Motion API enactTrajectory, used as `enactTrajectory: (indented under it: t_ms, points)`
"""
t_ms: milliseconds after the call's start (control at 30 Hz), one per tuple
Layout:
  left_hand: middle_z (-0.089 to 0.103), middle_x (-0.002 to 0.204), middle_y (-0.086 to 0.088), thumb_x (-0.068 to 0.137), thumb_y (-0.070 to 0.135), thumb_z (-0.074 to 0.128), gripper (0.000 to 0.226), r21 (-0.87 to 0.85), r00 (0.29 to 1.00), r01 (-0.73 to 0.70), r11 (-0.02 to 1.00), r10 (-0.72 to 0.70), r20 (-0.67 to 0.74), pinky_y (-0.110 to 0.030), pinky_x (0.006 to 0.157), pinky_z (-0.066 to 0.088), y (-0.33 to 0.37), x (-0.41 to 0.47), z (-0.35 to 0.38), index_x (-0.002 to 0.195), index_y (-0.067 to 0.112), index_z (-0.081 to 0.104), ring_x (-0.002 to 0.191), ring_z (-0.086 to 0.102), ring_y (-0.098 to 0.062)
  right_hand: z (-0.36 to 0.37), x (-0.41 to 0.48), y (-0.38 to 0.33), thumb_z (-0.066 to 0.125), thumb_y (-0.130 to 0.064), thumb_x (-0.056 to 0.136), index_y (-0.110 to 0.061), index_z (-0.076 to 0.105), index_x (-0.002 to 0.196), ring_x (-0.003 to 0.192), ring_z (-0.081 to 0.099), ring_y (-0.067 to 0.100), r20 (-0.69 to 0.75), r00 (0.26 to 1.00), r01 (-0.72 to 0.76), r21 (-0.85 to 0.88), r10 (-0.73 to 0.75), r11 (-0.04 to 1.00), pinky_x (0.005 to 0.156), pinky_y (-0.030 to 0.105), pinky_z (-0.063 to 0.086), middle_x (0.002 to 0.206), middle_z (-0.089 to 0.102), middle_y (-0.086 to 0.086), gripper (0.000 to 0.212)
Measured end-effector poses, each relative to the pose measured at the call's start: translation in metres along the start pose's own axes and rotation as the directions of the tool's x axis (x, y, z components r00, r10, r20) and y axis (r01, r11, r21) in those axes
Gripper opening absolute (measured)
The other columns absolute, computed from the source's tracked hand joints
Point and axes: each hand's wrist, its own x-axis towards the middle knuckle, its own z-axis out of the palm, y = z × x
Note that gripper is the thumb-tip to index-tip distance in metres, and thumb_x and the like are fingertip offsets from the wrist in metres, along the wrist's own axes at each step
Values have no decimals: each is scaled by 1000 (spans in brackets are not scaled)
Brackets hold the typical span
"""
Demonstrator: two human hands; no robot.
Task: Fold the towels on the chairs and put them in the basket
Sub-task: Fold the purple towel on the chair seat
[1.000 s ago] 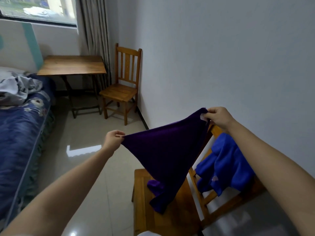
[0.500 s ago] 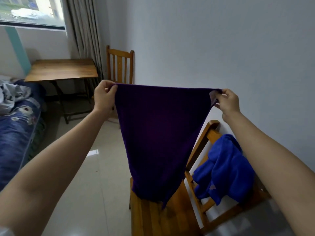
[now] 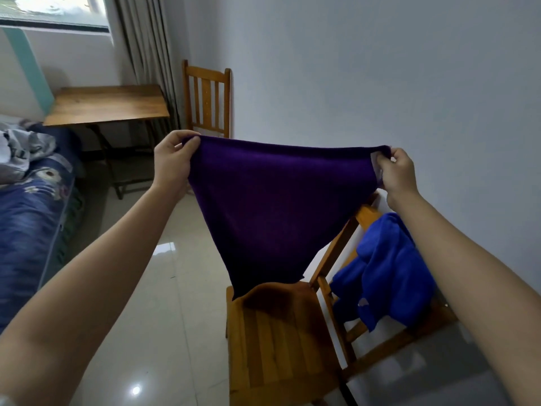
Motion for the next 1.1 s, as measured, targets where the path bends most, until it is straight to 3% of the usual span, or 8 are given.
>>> enactTrajectory:
  t_ms: [100, 300, 433, 533, 667, 800, 900, 1100]
  points:
    - [61, 86, 4, 92, 12, 53, 16, -8, 999, 33, 999, -33, -1, -18, 64, 49, -9, -18, -2, 87, 25, 60, 74, 56, -6, -1, -12, 13, 46, -19, 94, -27, 47, 78, 67, 46, 7, -12, 1000, -28, -32, 27, 999, 54, 16, 40, 78, 50, -7, 18]
    - [60, 85, 1, 91, 11, 55, 18, 13, 982, 188, 982, -187, -22, -27, 71, 48, -41, -62, -9, 83, 24, 62, 75, 55, -10, -6, -41, 50, 51, -21, 93, -24, 46, 74, 60, 40, 6, -25, 992, -123, -125, 121, 984, 54, 18, 34, 71, 46, -8, 20]
    - [60, 89, -2, 91, 12, 56, 13, 60, 933, 355, 933, -350, -80, -31, 76, 49, -85, -100, -15, 84, 22, 62, 82, 56, -16, -3, -74, 90, 52, -18, 93, -15, 49, 81, 64, 41, 12, -24, 979, -203, -190, 202, 961, 57, 26, 33, 67, 45, -5, 13]
    - [58, 82, -2, 89, 11, 57, 16, 86, 895, 436, 896, -421, -146, -24, 64, 46, -119, -128, -17, 79, 21, 62, 74, 52, -13, -3, -104, 125, 51, -18, 94, -4, 55, 97, 78, 47, 19, -1, 958, -281, -219, 287, 935, 68, 30, 39, 81, 51, 3, 15]
    - [60, 79, -4, 91, 13, 57, 13, 128, 812, 583, 802, -571, -121, -25, 57, 47, -160, -164, -23, 81, 21, 61, 69, 54, -16, -3, -140, 167, 47, -19, 96, -4, 51, 119, 92, 52, 21, 15, 887, -446, -230, 461, 865, 79, 33, 43, 100, 52, 6, 28]
    - [62, 83, -8, 92, 15, 56, 10, 193, 731, 680, 707, -675, -102, -27, 59, 49, -193, -196, -32, 84, 18, 62, 71, 57, -19, -3, -171, 202, 48, -18, 96, -2, 50, 117, 91, 50, 23, 20, 818, -554, -242, 575, 797, 79, 34, 42, 106, 55, 14, 27]
    - [63, 79, -10, 92, 11, 55, 13, 208, 668, 740, 640, -734, -118, -20, 47, 51, -212, -221, -35, 82, 16, 62, 67, 57, -19, -6, -197, 232, 48, -20, 96, -3, 50, 119, 99, 53, 29, 35, 749, -629, -277, 662, 727, 85, 38, 45, 114, 53, 18, 29]
    - [65, 76, -9, 91, 6, 54, 15, 196, 571, 820, 538, -791, -219, -24, 48, 50, -236, -256, -37, 83, 13, 65, 65, 59, -18, -9, -227, 266, 48, -21, 96, -5, 52, 116, 86, 53, 24, 54, 659, -709, -290, 750, 643, 75, 33, 42, 97, 56, 11, 27]
